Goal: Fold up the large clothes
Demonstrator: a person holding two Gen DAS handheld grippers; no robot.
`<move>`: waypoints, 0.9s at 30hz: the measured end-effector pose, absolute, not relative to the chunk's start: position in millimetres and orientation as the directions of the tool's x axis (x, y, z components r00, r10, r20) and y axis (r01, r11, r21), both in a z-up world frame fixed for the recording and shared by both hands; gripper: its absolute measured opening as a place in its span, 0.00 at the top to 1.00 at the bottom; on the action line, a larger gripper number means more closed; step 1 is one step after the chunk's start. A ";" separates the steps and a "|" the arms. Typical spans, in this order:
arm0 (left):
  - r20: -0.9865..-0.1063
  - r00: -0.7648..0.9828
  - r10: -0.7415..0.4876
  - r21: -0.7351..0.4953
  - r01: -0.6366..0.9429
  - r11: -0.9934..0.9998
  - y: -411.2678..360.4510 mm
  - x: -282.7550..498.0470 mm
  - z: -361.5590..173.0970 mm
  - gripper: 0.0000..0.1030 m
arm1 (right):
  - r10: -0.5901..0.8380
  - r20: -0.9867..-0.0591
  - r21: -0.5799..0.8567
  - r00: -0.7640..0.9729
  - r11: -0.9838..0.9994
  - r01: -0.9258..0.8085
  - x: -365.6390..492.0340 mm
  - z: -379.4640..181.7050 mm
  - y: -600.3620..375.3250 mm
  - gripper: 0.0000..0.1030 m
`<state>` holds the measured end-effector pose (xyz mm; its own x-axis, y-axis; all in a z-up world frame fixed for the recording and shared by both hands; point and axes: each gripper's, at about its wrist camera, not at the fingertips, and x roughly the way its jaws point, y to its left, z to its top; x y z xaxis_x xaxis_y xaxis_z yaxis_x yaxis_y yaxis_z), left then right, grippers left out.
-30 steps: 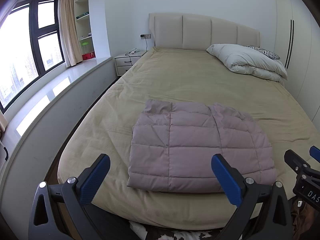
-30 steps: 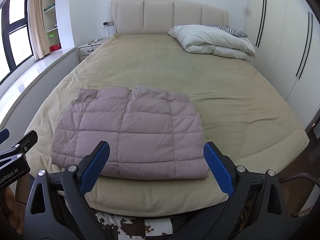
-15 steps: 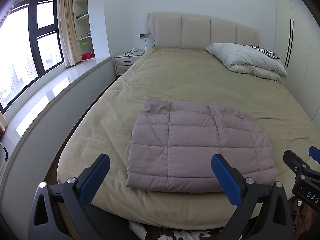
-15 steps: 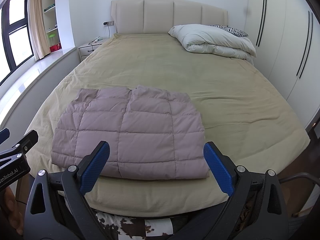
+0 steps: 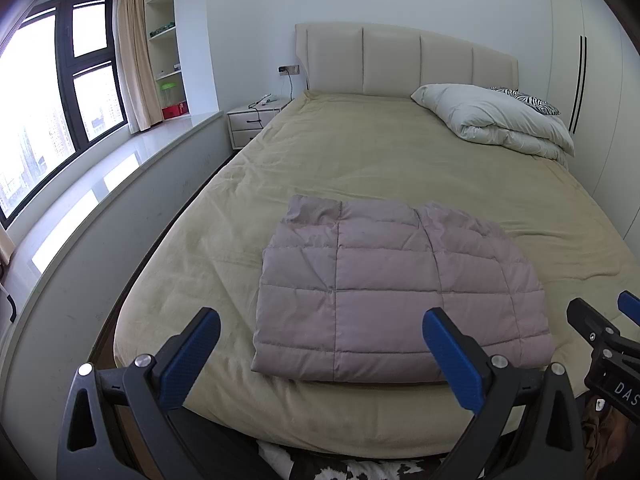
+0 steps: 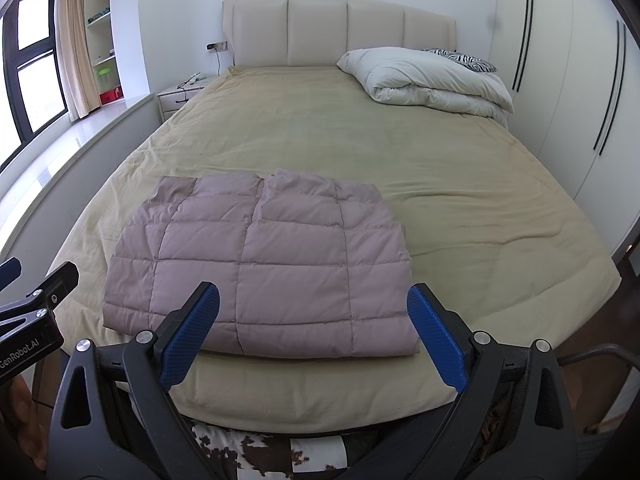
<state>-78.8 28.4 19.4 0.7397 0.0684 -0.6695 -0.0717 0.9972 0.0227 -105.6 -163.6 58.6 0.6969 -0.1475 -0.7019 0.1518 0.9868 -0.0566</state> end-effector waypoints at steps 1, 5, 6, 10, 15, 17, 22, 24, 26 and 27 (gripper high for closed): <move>-0.669 0.740 0.069 0.022 -0.072 0.997 28.9 -79.0 19.5 0.00 | -0.147 -0.702 -0.056 0.697 0.987 0.152 -105.7 58.2 -163.3 0.07; -0.671 0.738 0.067 0.022 -0.071 0.997 28.4 -78.8 19.4 0.00 | -0.147 -0.702 -0.056 0.696 0.987 0.151 -105.4 58.5 -163.9 0.07; -0.671 0.738 0.065 0.020 -0.071 0.997 28.5 -78.9 19.6 0.00 | -0.147 -0.702 -0.056 0.697 0.987 0.151 -105.7 58.3 -163.5 0.07; -0.671 0.738 0.065 0.020 -0.070 0.997 29.0 -78.9 18.8 0.00 | -0.147 -0.703 -0.057 0.696 0.987 0.151 -105.5 58.2 -163.5 0.07; -0.672 0.738 0.066 0.021 -0.070 0.997 28.8 -78.7 19.1 0.00 | -0.147 -0.703 -0.056 0.696 0.987 0.151 -106.3 57.5 -162.7 0.07; -0.672 0.738 0.066 0.021 -0.070 0.997 28.7 -78.5 19.2 0.00 | -0.146 -0.703 -0.056 0.696 0.987 0.151 -106.0 58.0 -163.2 0.07; -0.675 0.735 0.063 0.020 -0.067 0.998 28.7 -78.7 18.1 0.00 | -0.144 -0.707 -0.057 0.693 0.987 0.147 -107.3 53.8 -162.2 0.07; -0.675 0.735 0.061 0.019 -0.065 0.998 29.2 -79.5 17.0 0.00 | -0.144 -0.706 -0.056 0.694 0.987 0.148 -107.2 54.1 -162.5 0.07; -0.675 0.735 0.062 0.020 -0.066 0.998 29.4 -79.5 15.8 0.00 | -0.144 -0.706 -0.056 0.693 0.987 0.148 -106.6 54.8 -163.7 0.07; -0.676 0.735 0.061 0.019 -0.065 0.998 29.4 -78.9 15.8 0.00 | -0.144 -0.707 -0.056 0.693 0.987 0.148 -106.4 54.9 -164.0 0.07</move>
<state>-78.9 29.4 15.8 0.7345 0.0607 -0.6759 -0.0649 0.9977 0.0191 -106.4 -164.0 54.9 0.6929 -0.1437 -0.7065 0.1478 0.9874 -0.0559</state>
